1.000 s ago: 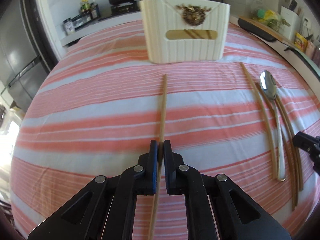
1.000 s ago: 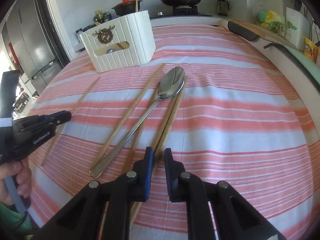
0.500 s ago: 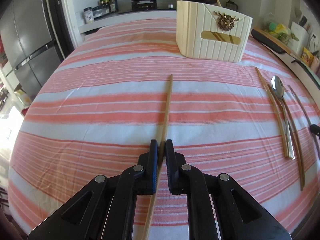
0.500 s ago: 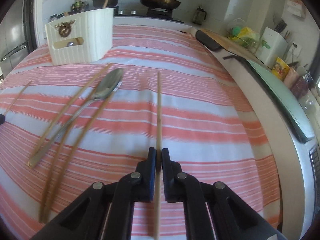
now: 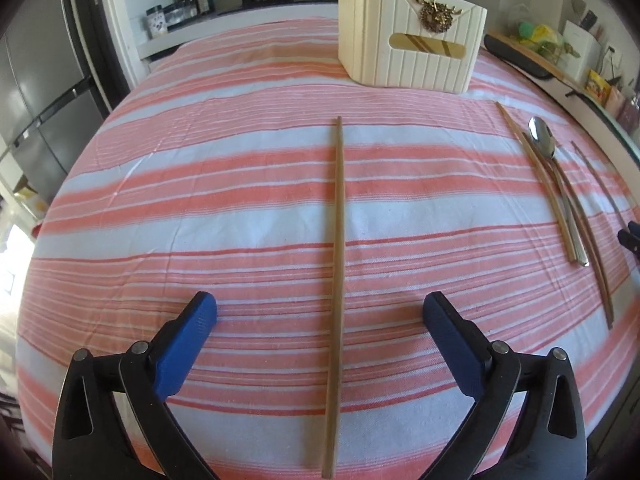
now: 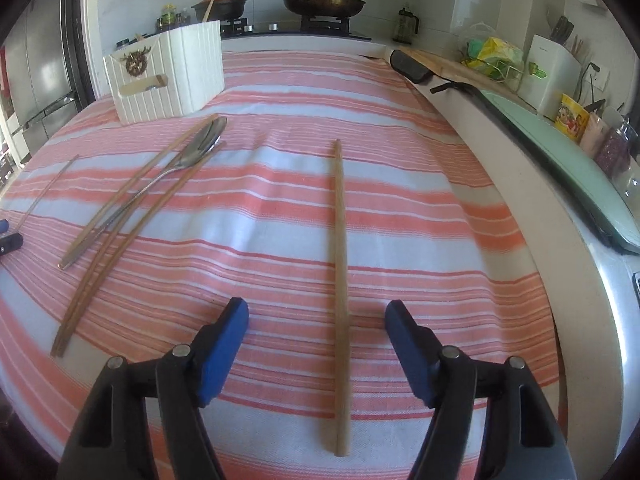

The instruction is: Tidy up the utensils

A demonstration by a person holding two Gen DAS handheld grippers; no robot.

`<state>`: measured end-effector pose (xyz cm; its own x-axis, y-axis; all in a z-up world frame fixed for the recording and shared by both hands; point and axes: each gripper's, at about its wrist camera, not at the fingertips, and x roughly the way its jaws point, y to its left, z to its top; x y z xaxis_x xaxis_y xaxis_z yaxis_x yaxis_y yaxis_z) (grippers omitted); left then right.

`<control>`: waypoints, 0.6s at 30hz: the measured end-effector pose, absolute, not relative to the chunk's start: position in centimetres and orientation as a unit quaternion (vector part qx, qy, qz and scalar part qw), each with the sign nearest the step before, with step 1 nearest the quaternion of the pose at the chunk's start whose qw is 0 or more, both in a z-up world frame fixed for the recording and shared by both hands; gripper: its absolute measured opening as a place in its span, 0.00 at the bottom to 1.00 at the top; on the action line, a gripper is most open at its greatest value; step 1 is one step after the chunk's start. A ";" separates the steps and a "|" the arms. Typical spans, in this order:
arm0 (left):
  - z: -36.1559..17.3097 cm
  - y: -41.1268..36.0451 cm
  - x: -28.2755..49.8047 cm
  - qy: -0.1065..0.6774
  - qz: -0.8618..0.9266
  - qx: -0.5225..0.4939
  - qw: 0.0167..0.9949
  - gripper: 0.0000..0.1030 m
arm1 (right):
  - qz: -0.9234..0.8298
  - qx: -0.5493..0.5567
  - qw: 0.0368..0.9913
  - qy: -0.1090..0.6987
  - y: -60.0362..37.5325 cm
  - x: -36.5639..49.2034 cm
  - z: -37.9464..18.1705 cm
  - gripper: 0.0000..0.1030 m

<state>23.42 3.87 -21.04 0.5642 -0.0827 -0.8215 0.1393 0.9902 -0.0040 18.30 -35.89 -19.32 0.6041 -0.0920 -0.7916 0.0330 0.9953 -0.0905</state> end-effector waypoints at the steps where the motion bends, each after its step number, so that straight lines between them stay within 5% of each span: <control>1: -21.1 3.9 23.5 0.463 -0.065 0.033 0.883 1.00 | -0.034 -0.020 0.898 0.438 -36.3 18.3 -19.4 0.75; 18: -20.2 4.5 24.9 0.511 -0.106 0.043 0.852 0.99 | 0.003 -0.042 0.858 0.512 -36.8 20.1 -18.7 0.77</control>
